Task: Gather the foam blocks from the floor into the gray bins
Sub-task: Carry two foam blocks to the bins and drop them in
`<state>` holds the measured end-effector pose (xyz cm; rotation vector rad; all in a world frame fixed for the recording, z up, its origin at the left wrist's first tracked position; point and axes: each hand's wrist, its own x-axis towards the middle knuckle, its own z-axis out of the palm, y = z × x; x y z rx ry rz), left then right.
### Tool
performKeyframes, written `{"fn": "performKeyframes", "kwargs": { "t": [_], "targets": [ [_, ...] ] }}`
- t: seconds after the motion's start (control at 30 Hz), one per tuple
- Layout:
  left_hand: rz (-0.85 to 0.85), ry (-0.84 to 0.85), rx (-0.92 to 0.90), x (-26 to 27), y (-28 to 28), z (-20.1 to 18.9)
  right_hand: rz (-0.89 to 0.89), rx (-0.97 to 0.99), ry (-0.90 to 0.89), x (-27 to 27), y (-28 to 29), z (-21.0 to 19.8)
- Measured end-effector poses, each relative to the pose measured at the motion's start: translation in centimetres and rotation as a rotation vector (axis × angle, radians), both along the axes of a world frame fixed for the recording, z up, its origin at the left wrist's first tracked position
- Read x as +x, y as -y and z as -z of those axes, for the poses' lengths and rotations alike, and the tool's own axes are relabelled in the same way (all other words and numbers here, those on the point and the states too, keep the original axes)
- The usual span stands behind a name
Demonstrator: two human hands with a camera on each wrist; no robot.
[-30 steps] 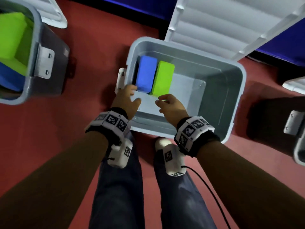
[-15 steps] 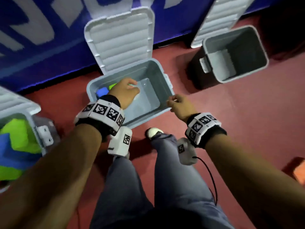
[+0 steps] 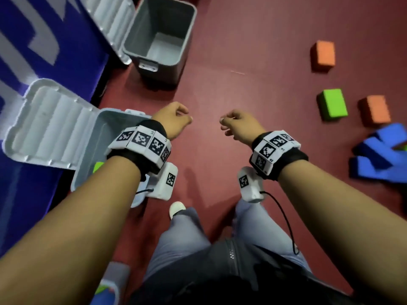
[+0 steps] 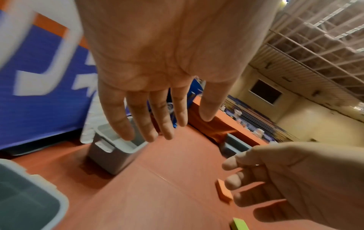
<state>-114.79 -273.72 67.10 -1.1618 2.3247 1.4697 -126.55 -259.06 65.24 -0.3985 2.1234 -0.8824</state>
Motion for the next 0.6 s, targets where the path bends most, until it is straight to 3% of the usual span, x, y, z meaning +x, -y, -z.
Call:
{"fn": "performKeyframes", "kwargs": {
  "t": [0.2, 0.4, 0.6],
  "targets": [
    [0.35, 0.022, -0.001, -15.3, -14.6, -0.2, 0.353, 0.049, 0.018, -9.2, -18.0, 0.2],
    [0.486, -0.009, 0.081, -30.1, -34.1, 0.8, 0.696, 0.104, 0.015, -17.3, -39.1, 0.8],
    [0.602, 0.025, 0.105, -38.0, -46.4, 2.7, 0.927, 0.122, 0.012, -22.3, -52.6, 1.7]
  ]
}}
